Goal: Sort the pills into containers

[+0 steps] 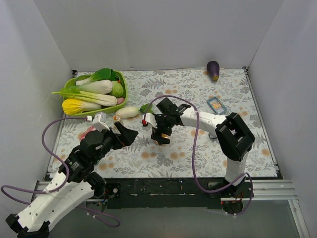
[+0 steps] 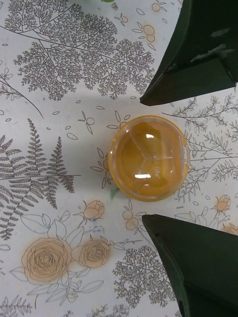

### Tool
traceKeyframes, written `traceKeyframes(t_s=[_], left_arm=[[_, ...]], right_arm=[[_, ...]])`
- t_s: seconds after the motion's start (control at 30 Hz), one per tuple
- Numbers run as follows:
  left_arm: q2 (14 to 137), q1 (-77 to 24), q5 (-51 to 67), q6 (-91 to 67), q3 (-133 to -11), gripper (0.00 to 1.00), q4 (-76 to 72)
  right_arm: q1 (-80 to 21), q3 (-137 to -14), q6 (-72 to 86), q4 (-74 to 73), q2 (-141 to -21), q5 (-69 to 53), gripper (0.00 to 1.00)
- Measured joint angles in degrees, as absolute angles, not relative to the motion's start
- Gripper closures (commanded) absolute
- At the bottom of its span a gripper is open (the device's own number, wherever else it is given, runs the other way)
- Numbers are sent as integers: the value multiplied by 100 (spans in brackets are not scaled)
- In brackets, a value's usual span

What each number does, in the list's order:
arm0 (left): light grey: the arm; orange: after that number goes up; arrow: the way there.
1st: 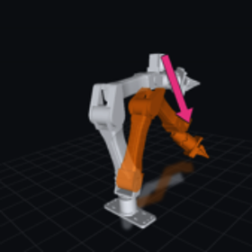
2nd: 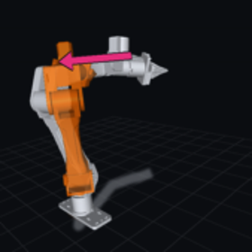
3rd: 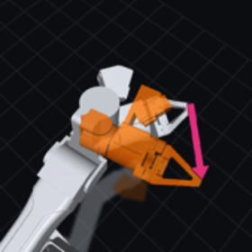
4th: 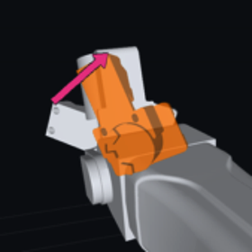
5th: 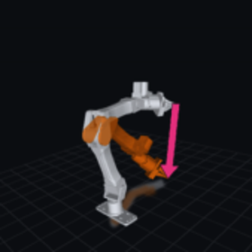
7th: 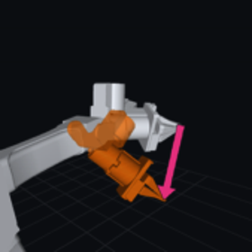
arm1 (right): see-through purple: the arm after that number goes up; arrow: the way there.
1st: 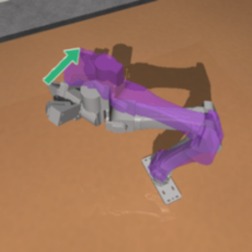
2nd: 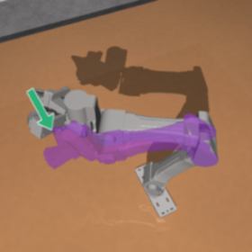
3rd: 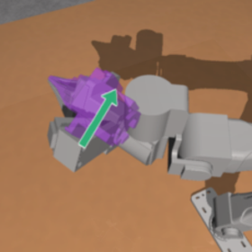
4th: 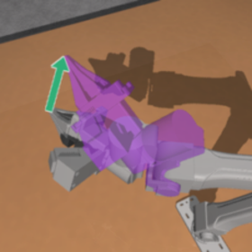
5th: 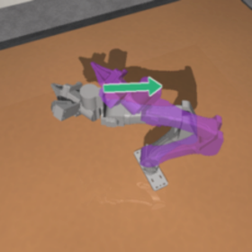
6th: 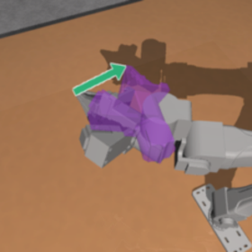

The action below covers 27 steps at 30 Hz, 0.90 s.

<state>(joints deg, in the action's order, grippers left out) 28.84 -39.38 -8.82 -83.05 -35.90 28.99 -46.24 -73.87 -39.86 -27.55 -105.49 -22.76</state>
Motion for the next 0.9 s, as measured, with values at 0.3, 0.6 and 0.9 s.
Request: traceKeyframes(t_s=[0.3,0.6,0.9], left_arm=[[2517,-3938,-1100,-8407,-3590,2,3186],[2464,-3938,-1111,-8510,-3562,2,3238],[2220,-3938,-814,-8722,-3234,2,3089]], right_arm=[[-4831,-7566,-3876,-2884,-10932,-1717,2],[-5002,-7596,-3717,-2947,-11115,-1295,16],[-5026,-7688,-3730,-3074,-11115,-1256,80]])
